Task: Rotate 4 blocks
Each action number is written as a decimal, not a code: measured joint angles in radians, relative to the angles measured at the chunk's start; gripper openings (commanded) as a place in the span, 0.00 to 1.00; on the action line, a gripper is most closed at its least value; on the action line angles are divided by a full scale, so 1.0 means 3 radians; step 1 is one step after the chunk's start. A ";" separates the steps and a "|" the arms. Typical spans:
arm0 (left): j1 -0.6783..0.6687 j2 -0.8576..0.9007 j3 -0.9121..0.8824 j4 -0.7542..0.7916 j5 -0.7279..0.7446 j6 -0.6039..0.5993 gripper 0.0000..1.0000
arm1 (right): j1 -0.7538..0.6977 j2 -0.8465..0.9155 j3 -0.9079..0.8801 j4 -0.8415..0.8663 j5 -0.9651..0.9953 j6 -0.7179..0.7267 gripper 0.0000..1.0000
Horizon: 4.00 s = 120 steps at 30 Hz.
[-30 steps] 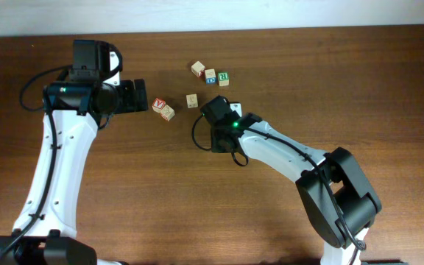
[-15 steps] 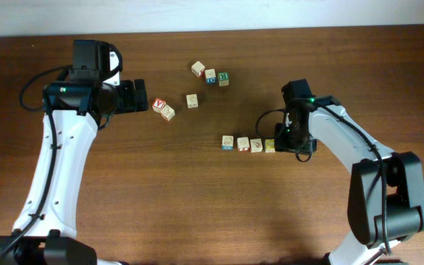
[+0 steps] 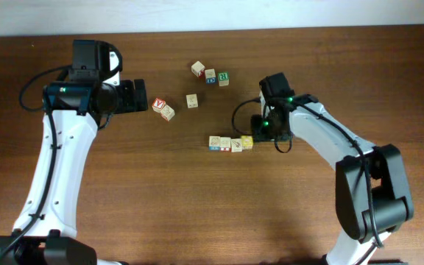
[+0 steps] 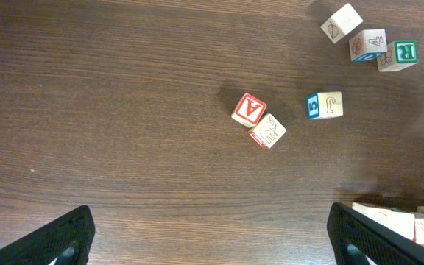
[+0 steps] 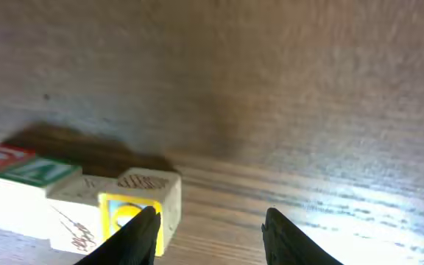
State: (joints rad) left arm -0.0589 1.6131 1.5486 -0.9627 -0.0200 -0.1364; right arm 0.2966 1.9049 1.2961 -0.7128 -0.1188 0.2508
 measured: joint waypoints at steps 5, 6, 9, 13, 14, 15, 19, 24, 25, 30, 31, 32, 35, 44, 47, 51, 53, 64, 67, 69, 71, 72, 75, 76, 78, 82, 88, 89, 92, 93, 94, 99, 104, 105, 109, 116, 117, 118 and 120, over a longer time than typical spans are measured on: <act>0.0000 0.0000 0.0000 0.0003 -0.0001 0.0000 0.99 | 0.0192 0.0009 0.0221 -0.0116 -0.0130 0.0308 0.04; 0.0000 0.0000 0.0000 0.0003 0.0000 0.0000 0.99 | 0.0294 0.0009 0.0221 -0.0117 -0.0151 0.0425 0.04; 0.0000 0.0000 0.0000 0.0001 0.0000 -0.0001 0.99 | 0.0614 0.0010 0.0238 -0.0435 -0.0286 0.0740 0.04; 0.0000 0.0000 0.0000 0.0001 0.0000 0.0000 0.99 | 0.1115 0.0013 0.0125 -0.0437 0.0200 0.1289 0.04; 0.0000 0.0000 0.0000 0.0003 -0.0001 -0.0001 0.99 | 0.1119 0.0013 0.0107 -0.0403 0.0367 0.1377 0.04; 0.0000 0.0000 0.0000 0.0003 0.0000 -0.0001 0.99 | 0.1118 0.0020 0.0104 -0.0392 0.0539 0.1453 0.04; 0.0000 0.0000 0.0000 0.0003 0.0000 0.0000 0.99 | 0.0996 0.0175 0.0103 -0.0285 0.0721 0.1511 0.04; 0.0000 0.0000 0.0000 0.0003 0.0000 0.0000 0.99 | 0.0949 0.0181 0.0098 -0.0165 0.0718 0.1453 0.04; 0.0000 0.0000 0.0000 0.0003 0.0000 -0.0001 0.99 | 0.0949 0.0181 0.0099 -0.0186 0.0679 0.1405 0.04; 0.0000 0.0000 0.0000 0.0004 0.0000 0.0000 0.99 | 0.0595 -0.0175 0.0299 -0.0304 0.0870 0.1074 0.04; 0.0000 0.0000 0.0000 0.0001 -0.0001 0.0000 0.99 | 0.0519 -0.0177 0.0299 -0.0277 0.0903 0.1006 0.04; -0.0003 0.0000 0.0000 -0.0003 0.0000 0.0000 0.99 | 0.0500 -0.0175 0.0300 -0.0065 0.0907 0.0832 0.04; -0.0003 0.0000 0.0000 0.0004 0.0000 0.0000 0.99 | 0.0500 0.0114 0.0301 0.0205 0.0814 0.0720 0.04; -0.0003 0.0000 0.0000 0.0001 0.0000 0.0000 0.99 | 0.0500 0.0332 0.0303 0.0098 0.0603 0.0721 0.04; -0.0003 0.0000 0.0000 0.0003 0.0000 0.0000 0.99 | 0.0500 0.0333 0.0303 0.0079 0.0600 0.0731 0.04; -0.0003 0.0000 0.0000 0.0003 0.0000 0.0000 0.99 | 0.0500 0.0333 0.0303 0.0085 0.0600 0.0750 0.04; -0.0003 0.0000 0.0000 0.0001 0.0000 0.0000 0.99 | 0.0493 0.0337 0.0318 0.0200 0.0591 0.0746 0.04; -0.0003 0.0000 0.0000 0.0001 0.0000 -0.0001 0.99 | 0.0287 0.0045 -0.0140 0.0065 0.0397 0.1250 0.04; -0.0003 0.0000 0.0000 0.0003 0.0000 0.0000 0.99 | 0.0287 0.0095 -0.0148 0.0259 0.0247 0.1081 0.04; -0.0003 0.0000 0.0000 0.0001 0.0000 0.0000 0.99 | 0.0287 0.0099 -0.0150 0.0390 0.0179 0.0921 0.04; -0.0003 0.0000 0.0000 0.0000 0.0000 0.0000 0.99 | 0.0287 0.0100 -0.0151 0.0490 0.0083 0.0757 0.05; -0.0003 0.0000 0.0000 0.0003 0.0000 0.0000 0.99 | 0.0287 0.0100 -0.0151 0.0501 0.0062 0.0718 0.06; -0.0003 0.0000 0.0000 0.0003 0.0000 -0.0001 0.99 | 0.0228 0.0100 -0.0151 0.0497 -0.0141 0.0656 0.09; -0.0003 0.0000 0.0000 0.0003 0.0006 -0.0001 0.99 | 0.0052 0.0100 -0.0151 0.0459 -0.0418 0.0561 0.09; -0.0003 0.0000 0.0000 -0.0027 0.0112 -0.0001 0.00 | -0.0292 0.0100 -0.0151 0.0387 -0.0814 0.0280 0.08; -0.0017 0.0231 -0.0610 0.0404 0.0888 -0.0590 0.00 | -0.0304 0.0100 -0.0252 0.0504 -0.0971 0.0195 0.08; -0.0510 0.0959 -0.1466 0.1857 0.1785 -0.0788 0.00 | -0.0304 0.0107 -0.0390 0.0655 -0.1096 0.0184 0.08; -0.0563 0.0979 -0.1483 0.1869 0.1793 -0.0809 0.00 | -0.0304 0.0107 -0.0394 0.0662 -0.1097 0.0183 0.08; -0.0661 0.0979 -0.1484 0.1872 0.1827 -0.0824 0.00 | -0.0304 0.0107 -0.0394 0.0662 -0.1096 0.0183 0.08; -0.0699 0.0979 -0.1484 0.1878 0.1827 -0.0833 0.00 | -0.0304 0.0107 -0.0394 0.0662 -0.1096 0.0183 0.08; -0.0718 0.0984 -0.1485 0.1878 0.1827 -0.0847 0.00 | -0.0304 0.0107 -0.0394 0.0662 -0.1096 0.0183 0.08; -0.0720 0.0991 -0.1485 0.1887 0.1827 -0.0849 0.00 | -0.0219 0.0107 -0.0395 0.0613 -0.1195 0.0175 0.04; -0.0713 0.1001 -0.1485 0.1888 0.1812 -0.0860 0.00 | -0.0169 0.0107 -0.0398 0.0556 -0.1256 0.0173 0.05; -0.0713 0.1001 -0.1485 0.1890 0.1812 -0.0860 0.00 | -0.0159 0.0107 -0.0398 0.0552 -0.1195 0.0173 0.05; -0.0716 0.1001 -0.1485 0.1876 0.1813 -0.0960 0.00 | -0.0210 0.0107 -0.0398 0.0619 -0.1181 0.0106 0.04; -0.0716 0.1001 -0.1485 0.1878 0.1788 -0.0984 0.00 | -0.0224 0.0107 -0.0401 0.0660 -0.1382 -0.0150 0.04; -0.0716 0.1001 -0.1485 0.1877 0.1785 -0.0984 0.00 | -0.0224 0.0107 -0.0401 0.0660 -0.1394 -0.0151 0.04; -0.0716 0.1001 -0.1485 0.1877 0.1773 -0.0984 0.00 | -0.0229 0.0107 -0.0401 0.0662 -0.1428 -0.0150 0.04; -0.0716 0.1001 -0.1485 0.1877 0.1750 -0.0984 0.00 | -0.0226 0.0106 -0.0401 0.0662 -0.1442 -0.0150 0.04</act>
State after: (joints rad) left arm -0.2737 1.9133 1.1030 -0.3996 0.5049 -0.4316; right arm 0.2287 1.9366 1.1759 -0.5140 -0.5514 0.2058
